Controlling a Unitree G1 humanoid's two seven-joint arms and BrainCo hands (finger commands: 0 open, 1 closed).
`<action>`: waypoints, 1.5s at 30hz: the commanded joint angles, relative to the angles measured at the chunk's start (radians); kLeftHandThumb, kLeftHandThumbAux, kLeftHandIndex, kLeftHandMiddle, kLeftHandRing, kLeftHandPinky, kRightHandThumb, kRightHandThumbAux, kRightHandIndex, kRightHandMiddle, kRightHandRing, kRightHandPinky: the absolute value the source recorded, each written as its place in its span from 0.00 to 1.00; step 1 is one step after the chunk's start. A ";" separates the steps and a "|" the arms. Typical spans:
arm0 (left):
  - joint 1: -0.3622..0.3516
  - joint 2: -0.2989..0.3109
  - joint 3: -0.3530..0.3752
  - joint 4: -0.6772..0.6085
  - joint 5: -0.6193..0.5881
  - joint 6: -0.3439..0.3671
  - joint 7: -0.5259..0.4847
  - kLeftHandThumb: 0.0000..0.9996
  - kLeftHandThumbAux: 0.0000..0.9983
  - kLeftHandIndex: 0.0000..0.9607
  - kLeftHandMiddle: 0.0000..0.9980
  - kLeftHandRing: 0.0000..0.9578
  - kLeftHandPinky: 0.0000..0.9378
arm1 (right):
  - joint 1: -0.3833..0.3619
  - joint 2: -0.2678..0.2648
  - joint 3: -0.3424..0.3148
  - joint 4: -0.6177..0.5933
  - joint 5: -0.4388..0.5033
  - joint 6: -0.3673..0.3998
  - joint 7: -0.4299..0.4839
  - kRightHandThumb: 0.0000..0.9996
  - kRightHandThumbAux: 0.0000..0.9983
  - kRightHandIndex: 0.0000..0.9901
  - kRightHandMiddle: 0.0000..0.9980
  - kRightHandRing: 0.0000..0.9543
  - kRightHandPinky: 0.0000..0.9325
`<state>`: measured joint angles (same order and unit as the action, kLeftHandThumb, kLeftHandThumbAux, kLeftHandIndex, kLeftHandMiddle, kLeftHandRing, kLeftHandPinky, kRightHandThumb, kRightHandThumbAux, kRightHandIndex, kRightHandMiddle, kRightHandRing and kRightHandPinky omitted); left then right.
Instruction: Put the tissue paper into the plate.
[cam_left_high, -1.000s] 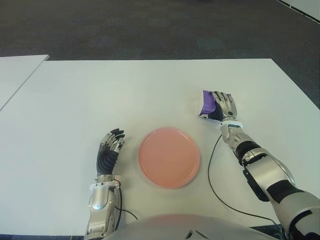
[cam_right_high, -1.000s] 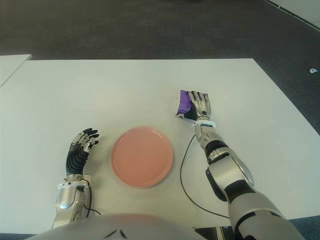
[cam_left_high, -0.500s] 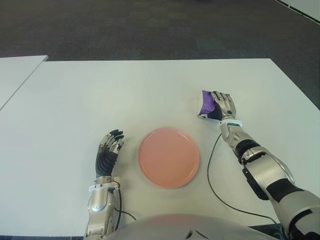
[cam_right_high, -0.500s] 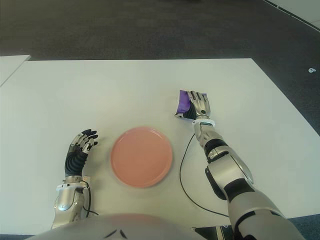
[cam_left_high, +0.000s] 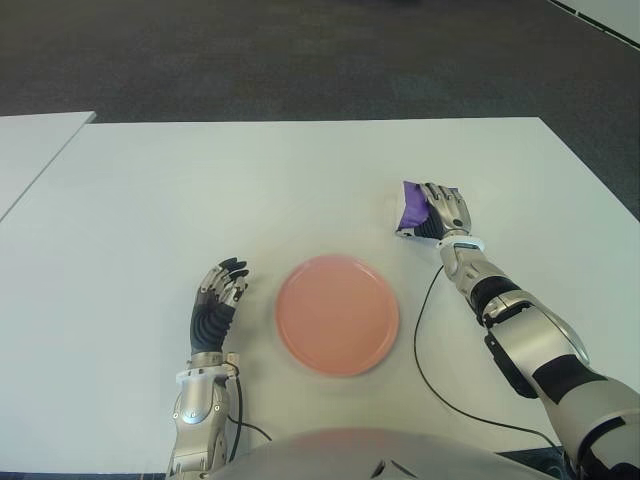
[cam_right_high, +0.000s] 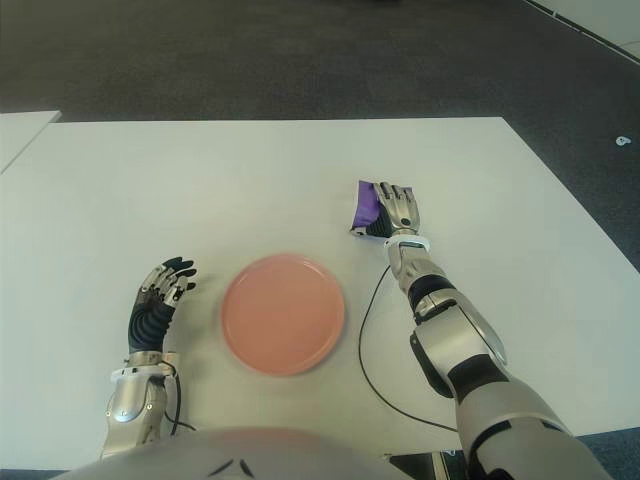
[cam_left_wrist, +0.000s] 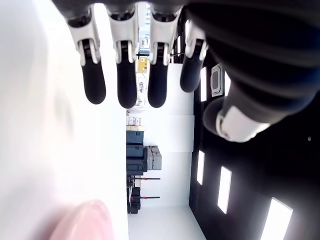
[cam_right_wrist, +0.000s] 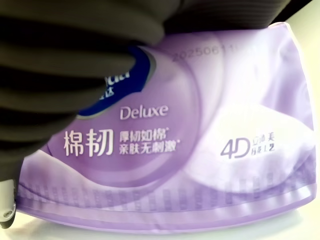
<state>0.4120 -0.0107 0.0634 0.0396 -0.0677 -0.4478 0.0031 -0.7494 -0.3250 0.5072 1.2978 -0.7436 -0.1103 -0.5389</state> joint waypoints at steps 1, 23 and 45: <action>0.006 0.002 0.000 -0.013 -0.005 0.024 -0.012 0.27 0.60 0.26 0.29 0.32 0.36 | 0.115 0.052 0.032 0.057 -0.001 0.010 0.136 0.38 0.54 0.07 0.12 0.13 0.16; 0.006 0.006 -0.002 -0.036 -0.010 0.028 -0.019 0.27 0.60 0.26 0.29 0.33 0.38 | 0.147 0.075 0.062 0.066 -0.006 0.026 0.149 0.36 0.54 0.09 0.12 0.12 0.17; 0.003 0.012 0.009 -0.054 -0.029 0.034 -0.031 0.28 0.64 0.27 0.29 0.32 0.37 | 0.135 0.070 0.076 0.054 -0.019 0.005 0.097 0.68 0.68 0.42 0.61 0.62 0.66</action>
<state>0.4119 -0.0037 0.0671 -0.0023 -0.0877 -0.4320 -0.0147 -0.7533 -0.3225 0.5375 1.2849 -0.7440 -0.1024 -0.5414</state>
